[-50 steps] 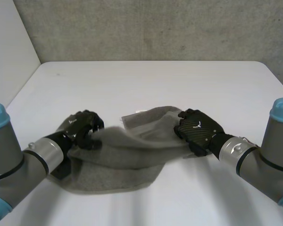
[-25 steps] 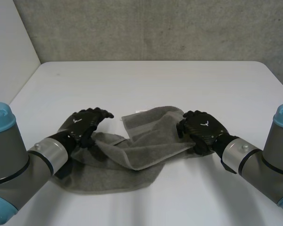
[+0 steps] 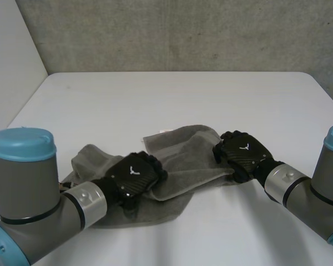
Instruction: Fold the towel.
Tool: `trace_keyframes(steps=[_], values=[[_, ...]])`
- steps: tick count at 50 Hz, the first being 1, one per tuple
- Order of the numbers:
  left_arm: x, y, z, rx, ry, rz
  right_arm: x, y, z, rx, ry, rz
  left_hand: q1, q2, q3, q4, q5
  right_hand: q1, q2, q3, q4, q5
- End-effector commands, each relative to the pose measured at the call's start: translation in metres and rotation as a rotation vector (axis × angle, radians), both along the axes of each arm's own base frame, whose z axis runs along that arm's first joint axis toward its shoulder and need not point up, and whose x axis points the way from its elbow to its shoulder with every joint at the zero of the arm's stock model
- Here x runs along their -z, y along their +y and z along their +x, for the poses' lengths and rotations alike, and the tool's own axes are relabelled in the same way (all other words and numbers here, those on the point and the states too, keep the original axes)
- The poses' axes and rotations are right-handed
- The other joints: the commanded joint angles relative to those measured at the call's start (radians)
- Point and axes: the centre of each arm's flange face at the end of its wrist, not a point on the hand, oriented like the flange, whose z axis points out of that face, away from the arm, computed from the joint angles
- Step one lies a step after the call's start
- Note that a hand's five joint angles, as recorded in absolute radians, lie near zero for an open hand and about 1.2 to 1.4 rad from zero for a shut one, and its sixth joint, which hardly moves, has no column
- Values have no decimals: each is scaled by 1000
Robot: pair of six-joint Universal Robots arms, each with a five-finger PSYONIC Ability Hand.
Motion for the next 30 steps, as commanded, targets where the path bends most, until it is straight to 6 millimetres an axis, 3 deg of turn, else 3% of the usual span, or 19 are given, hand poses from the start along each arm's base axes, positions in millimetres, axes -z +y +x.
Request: trace_keyframes(steps=[1, 4, 21, 30], values=[[11, -3, -3, -12, -42, 10, 4, -8, -6, 45, 9, 4, 223, 220, -44, -52, 211, -27, -34, -6, -7, 0], [8, -9, -1, -57, -53, -12, 6, -10, -8, 53, 13, 9, 333, 329, -44, -52, 320, -21, -28, -6, -7, 5], [-8, -9, 5, -127, -45, -80, 10, -19, -8, 63, -2, -8, 280, 277, -44, -52, 268, -12, -19, -6, -7, 14], [-4, -13, 5, -138, -40, -91, 16, -13, -7, 88, -44, 74, 172, 168, -44, -52, 159, -300, -307, -6, -7, -273]])
